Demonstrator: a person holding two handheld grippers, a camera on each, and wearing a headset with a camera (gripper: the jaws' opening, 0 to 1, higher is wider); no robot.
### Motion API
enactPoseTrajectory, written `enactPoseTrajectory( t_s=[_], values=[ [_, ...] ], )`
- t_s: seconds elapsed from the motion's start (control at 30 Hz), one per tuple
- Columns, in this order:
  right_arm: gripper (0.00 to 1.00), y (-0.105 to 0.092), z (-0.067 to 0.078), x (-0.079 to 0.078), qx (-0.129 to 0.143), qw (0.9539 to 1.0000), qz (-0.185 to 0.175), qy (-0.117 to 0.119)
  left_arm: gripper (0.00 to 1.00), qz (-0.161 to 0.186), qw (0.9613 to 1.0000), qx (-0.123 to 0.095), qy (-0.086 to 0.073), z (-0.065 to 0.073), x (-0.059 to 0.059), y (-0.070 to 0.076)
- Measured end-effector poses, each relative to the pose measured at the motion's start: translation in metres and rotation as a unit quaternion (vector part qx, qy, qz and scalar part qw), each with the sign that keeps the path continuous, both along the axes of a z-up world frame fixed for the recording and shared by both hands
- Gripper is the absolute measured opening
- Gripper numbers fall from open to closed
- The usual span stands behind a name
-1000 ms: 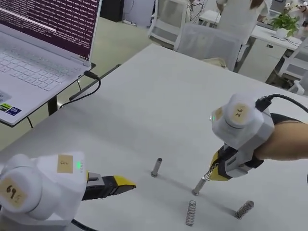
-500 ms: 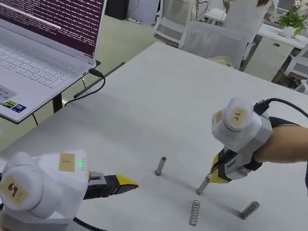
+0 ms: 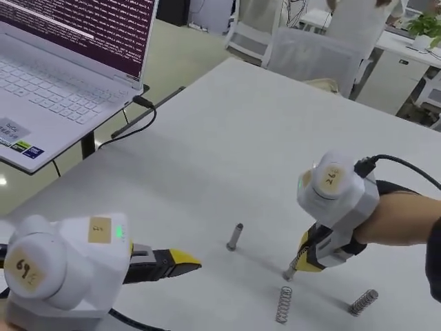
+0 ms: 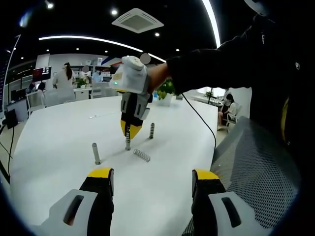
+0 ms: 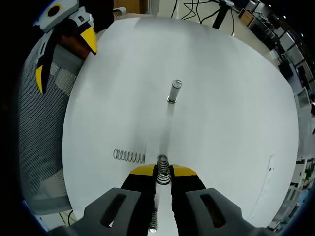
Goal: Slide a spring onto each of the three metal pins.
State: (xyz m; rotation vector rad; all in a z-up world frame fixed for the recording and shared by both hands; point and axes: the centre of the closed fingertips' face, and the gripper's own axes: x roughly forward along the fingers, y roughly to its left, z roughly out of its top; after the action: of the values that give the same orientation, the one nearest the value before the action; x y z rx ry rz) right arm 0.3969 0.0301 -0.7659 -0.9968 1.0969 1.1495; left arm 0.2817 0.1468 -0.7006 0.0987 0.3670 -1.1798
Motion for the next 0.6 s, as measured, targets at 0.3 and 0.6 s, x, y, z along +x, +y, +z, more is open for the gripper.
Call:
enactPoseTrajectory(
  t_s=[0.3,0.6],
  values=[
    [0.09,0.001,-0.014,0.000,-0.004,1.0000,-0.005,0.004,0.59,0.001,1.0000,0.001,0.002,-0.001,0.000,0.001],
    [0.09,0.002,-0.021,-0.001,-0.009,0.9999,-0.004,0.005,0.59,0.003,1.0000,0.002,0.004,-0.002,0.001,0.002]
  ],
)
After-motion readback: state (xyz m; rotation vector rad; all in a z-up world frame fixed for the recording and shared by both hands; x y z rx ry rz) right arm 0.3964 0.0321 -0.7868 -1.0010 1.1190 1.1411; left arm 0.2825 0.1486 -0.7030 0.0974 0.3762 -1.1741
